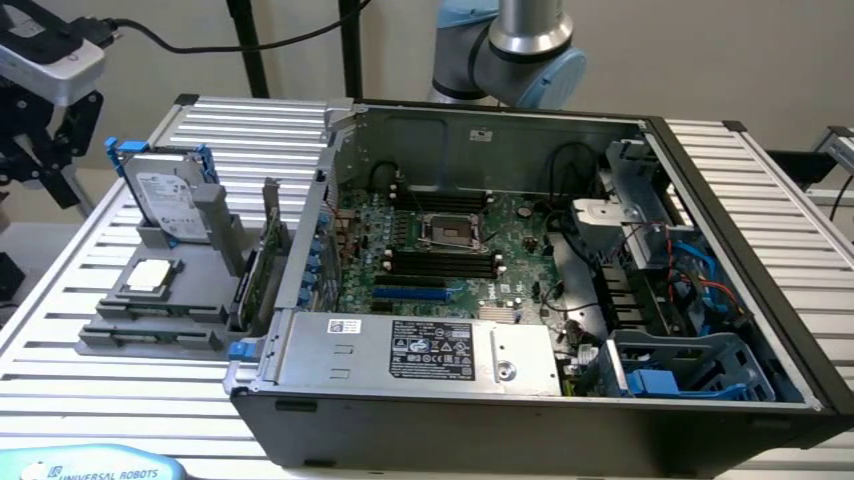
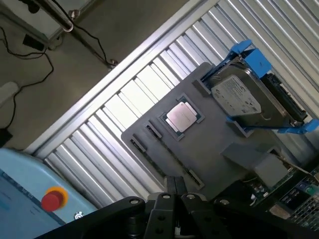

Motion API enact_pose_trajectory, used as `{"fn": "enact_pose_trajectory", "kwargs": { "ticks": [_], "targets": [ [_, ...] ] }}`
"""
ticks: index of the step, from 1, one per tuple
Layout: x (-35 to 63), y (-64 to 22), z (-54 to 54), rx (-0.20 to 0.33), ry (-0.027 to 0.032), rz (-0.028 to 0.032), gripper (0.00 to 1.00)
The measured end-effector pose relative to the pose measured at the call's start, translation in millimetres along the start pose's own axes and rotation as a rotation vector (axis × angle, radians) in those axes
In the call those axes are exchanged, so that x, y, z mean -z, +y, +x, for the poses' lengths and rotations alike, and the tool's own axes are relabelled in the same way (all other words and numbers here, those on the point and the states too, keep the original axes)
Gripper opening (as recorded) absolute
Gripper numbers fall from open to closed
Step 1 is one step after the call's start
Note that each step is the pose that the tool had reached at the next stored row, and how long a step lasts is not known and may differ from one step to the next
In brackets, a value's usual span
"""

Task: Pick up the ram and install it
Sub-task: 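Pick up the ram and move it above insertion slot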

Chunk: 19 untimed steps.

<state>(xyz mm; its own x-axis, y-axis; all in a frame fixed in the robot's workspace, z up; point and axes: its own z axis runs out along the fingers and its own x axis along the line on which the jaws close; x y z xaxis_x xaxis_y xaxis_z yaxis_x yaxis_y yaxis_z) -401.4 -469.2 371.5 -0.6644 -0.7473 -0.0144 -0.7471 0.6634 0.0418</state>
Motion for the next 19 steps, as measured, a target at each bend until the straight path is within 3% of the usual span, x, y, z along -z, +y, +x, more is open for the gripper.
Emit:
{"fn": "enact_pose_trajectory", "kwargs": {
  "ticks": [19],
  "targets": [
    [-8.2,-0.4,0.1,0.345,0.0144,-0.005,0.11]
  ]
}}
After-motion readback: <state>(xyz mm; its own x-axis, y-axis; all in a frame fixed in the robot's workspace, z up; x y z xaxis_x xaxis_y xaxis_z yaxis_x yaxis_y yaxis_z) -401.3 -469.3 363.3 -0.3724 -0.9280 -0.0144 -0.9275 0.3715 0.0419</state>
